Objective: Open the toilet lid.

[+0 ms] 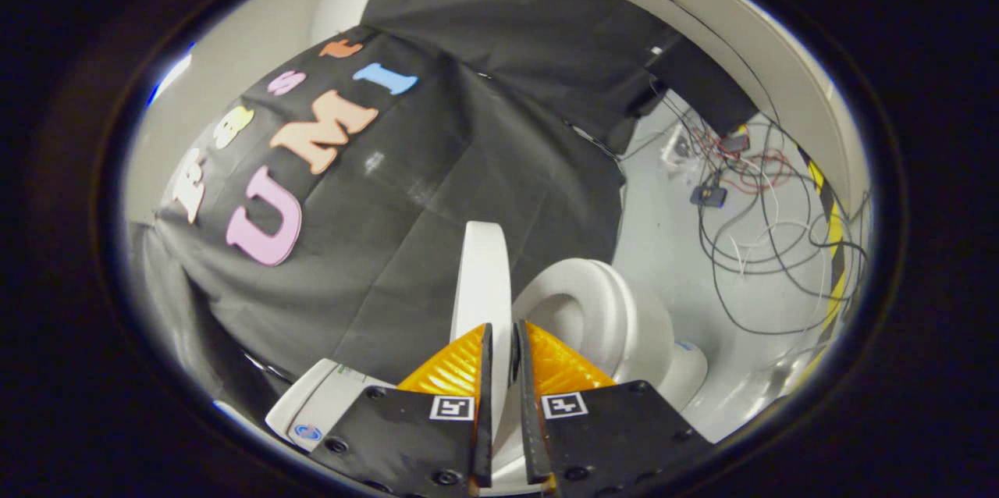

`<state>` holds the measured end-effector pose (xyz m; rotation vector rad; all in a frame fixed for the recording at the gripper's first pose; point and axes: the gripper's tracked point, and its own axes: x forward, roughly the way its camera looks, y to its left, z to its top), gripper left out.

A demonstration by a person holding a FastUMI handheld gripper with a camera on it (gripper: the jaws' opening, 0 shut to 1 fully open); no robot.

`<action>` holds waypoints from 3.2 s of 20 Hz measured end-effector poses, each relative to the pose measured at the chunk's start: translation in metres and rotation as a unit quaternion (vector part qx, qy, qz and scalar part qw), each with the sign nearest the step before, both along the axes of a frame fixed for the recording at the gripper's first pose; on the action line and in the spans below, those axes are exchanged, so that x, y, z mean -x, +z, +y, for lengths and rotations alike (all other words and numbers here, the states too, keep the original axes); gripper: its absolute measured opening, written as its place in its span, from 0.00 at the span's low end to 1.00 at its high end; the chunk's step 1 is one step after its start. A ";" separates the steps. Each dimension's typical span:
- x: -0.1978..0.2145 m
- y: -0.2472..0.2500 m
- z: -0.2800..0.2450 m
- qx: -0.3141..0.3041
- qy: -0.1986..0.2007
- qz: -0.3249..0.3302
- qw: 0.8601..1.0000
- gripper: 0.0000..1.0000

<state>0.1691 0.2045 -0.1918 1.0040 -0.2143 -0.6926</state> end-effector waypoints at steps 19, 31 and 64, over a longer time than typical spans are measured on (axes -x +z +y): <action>-0.073 0.143 0.128 0.136 0.087 0.066 0.985 0.17; -0.137 0.167 0.240 0.277 0.299 0.096 0.908 0.21; -0.027 0.291 -0.116 0.463 0.150 0.094 0.868 0.84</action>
